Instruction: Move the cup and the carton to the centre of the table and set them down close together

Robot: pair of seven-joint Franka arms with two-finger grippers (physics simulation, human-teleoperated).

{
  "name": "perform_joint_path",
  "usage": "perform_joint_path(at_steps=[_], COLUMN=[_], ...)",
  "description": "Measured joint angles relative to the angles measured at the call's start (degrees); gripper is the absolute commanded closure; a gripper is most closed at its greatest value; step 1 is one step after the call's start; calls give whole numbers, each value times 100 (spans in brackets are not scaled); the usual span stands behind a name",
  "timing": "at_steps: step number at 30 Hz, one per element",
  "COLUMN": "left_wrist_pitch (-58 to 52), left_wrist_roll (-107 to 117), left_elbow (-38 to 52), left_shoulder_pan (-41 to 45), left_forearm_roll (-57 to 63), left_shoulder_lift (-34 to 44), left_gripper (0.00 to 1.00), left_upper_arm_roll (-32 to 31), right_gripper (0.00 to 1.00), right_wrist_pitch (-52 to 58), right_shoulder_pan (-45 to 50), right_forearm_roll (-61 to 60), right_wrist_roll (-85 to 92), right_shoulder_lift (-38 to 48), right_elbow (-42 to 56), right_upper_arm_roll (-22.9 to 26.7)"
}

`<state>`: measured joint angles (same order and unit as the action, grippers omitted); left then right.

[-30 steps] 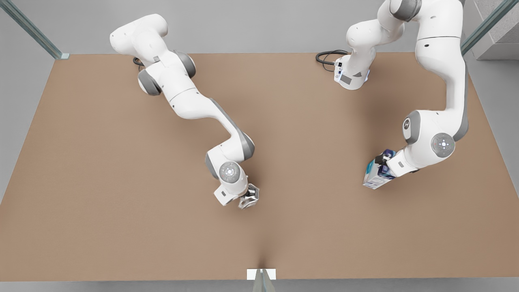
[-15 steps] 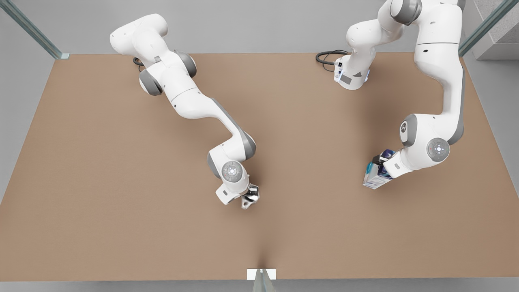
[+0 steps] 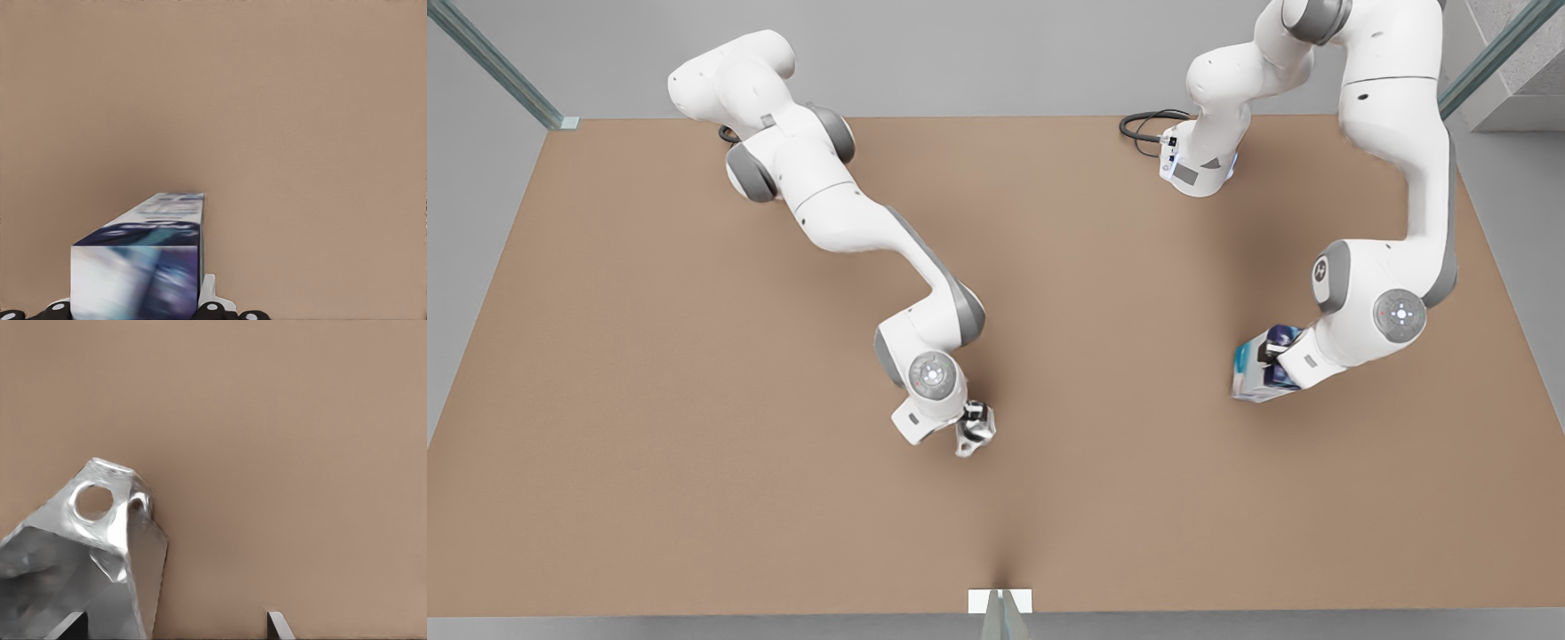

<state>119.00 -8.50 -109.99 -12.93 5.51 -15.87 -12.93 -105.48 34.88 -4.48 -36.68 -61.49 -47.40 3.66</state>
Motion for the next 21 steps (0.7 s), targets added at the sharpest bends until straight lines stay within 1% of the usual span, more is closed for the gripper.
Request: perform_joint_path(at_steps=[1, 3, 5, 7, 8, 9, 10, 11, 12, 13, 14, 15, 16, 17, 18, 19, 21], left_wrist_pitch=[-5, 3, 2, -47, -296, -325, -326, -326, -318, -317, -305, -292, -291, -291, -291, -291, -282], left_wrist_roll=[343, 1712, 2309, 5087, 6424, 7525, 8566, 9285, 9741, 10164, 10460, 10748, 11004, 11173, 11538, 11703, 11859], left_elbow=[12, 120, 144, 266, 448, 516, 742, 915, 943, 1181, 1258, 1424, 1579, 1827, 2035, 2242, 2395], left_shoulder_pan=[25, 66, 31, 844, 1176, 1457, 1719, 1865, 1912, 1900, 1932, 2191, 2434, 2719, 2950, 3129, 3372], left_forearm_roll=[5, 4, -1, -14, -28, -43, -61, -76, -88, -96, -104, -112, -114, -111, -37, 79, 306], left_shoulder_lift=[71, 198, 206, 386, 396, 350, 182, -15, -180, -408, -514, -661, -803, -1005, -1266, -1500, -1721], left_gripper=[39, 39, 39, 39, 39, 39, 39, 39, 39, 39, 39, 39, 39, 39, 39, 39, 39], left_upper_arm_roll=[0, -42, -171, -230, -237, -250, -268, -422, -728, -1050, -1367, -1489, -1493, -1493, -1493, -1493, -1493], right_gripper=[0, 0, 0, 0, 0, 0, 0, 0, 0, 0, 0, 0, 0, 0, 0, 0, 0], right_wrist_pitch=[130, 318, 654, 1354, 1627, 1912, 2370, 2397, 2392, 2303, 2350, 1587, 1402, 1398, 1431, 1402, 1415], right_shoulder_pan=[6, 1, -19, -161, -508, -1278, -2209, -3032, -4078, -4737, -4800, -4743, -3940, -3378, -3263, -3216, -3354], right_forearm_roll=[-35, -163, -407, -710, -710, -718, -617, 4, 420, 642, 623, 574, 572, 574, 572, 584, 606], right_wrist_roll=[-4, -6, -10, -6, 2, 255, 1101, 1681, 1871, 2452, 2584, 2595, 2584, 2595, 2638, 3260, 3349], right_shoulder_lift=[35, 172, 511, 1169, 1910, 2706, 3339, 4055, 4721, 5646, 5876, 5877, 5859, 5842, 5841, 5849, 5826], right_elbow=[7, 11, 3, -13, -423, -966, -1151, -1619, -2114, -3311, -3770, -4288, -4227, -4197, -4169, -4151, -4059], right_upper_arm_roll=[8, 46, 99, 399, 414, 285, 250, -255, -1127, -1569, -1592, -1564, -814, -340, -322, -317, -324])
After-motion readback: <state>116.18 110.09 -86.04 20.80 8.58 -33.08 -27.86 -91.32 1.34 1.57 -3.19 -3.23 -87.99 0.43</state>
